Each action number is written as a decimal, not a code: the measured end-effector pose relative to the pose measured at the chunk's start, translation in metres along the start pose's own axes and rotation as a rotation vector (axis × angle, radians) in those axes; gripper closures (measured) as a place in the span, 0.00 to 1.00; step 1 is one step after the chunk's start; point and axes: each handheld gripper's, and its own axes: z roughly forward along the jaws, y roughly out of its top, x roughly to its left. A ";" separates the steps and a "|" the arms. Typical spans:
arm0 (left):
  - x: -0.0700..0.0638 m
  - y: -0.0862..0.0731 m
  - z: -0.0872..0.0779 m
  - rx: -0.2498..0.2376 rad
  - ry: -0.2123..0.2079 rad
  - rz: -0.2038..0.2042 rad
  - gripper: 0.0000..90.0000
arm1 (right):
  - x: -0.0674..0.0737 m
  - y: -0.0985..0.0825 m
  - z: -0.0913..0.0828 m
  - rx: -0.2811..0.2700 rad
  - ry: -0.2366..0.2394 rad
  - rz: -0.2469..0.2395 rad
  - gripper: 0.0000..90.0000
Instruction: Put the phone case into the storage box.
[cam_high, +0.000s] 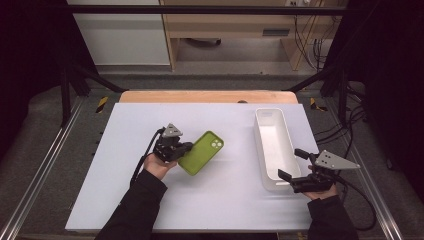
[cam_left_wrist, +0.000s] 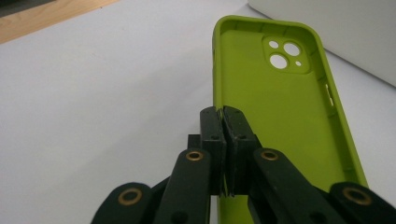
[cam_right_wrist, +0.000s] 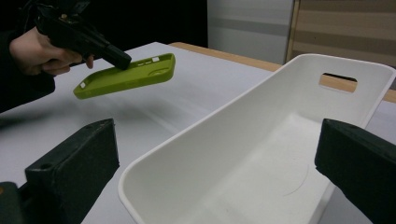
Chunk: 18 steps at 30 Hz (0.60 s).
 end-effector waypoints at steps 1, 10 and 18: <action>0.000 0.000 -0.002 -0.007 0.001 0.000 0.98 | 0.000 0.000 0.000 0.000 0.000 0.001 0.00; -0.003 0.002 -0.018 -0.048 0.012 0.018 0.97 | 0.000 0.001 0.000 0.005 0.006 0.008 0.01; -0.007 0.001 -0.028 -0.069 0.029 0.034 0.98 | 0.001 0.001 0.000 0.005 0.008 0.005 0.01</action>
